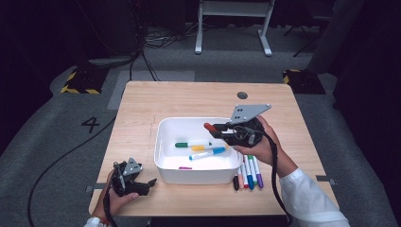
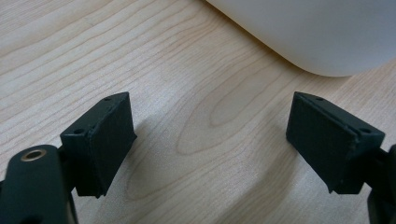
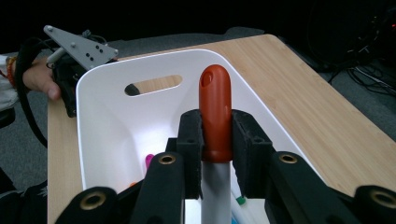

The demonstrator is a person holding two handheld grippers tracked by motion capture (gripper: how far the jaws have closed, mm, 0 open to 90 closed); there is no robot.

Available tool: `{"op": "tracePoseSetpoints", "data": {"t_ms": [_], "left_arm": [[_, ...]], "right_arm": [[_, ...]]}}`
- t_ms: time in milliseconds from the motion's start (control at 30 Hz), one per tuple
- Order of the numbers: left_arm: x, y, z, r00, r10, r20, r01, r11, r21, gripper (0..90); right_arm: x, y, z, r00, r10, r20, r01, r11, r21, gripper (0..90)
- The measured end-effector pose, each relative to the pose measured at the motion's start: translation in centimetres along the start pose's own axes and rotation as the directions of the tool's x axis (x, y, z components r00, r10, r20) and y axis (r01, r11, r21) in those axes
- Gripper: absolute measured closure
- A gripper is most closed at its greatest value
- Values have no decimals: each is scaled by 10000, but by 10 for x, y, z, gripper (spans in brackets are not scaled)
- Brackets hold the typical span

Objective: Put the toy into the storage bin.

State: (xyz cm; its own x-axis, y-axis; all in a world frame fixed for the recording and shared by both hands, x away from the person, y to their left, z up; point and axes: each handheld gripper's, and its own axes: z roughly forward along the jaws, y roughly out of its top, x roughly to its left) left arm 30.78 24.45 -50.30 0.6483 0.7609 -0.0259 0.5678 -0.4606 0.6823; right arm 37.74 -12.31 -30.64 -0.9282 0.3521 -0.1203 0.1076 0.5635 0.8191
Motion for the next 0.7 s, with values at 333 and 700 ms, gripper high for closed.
{"op": "tracePoseSetpoints", "data": {"t_ms": [333,700], "left_arm": [[0,0,0,10000,-15,-12,15,10000,5,154],[0,0,0,10000,-33,-21,33,10000,-4,153]], "right_arm": [[14,-1,33,9967,-440,-684,508,9936,1011,749],[33,-6,63,9833,-822,-1625,1206,9626,2426,749]]}}
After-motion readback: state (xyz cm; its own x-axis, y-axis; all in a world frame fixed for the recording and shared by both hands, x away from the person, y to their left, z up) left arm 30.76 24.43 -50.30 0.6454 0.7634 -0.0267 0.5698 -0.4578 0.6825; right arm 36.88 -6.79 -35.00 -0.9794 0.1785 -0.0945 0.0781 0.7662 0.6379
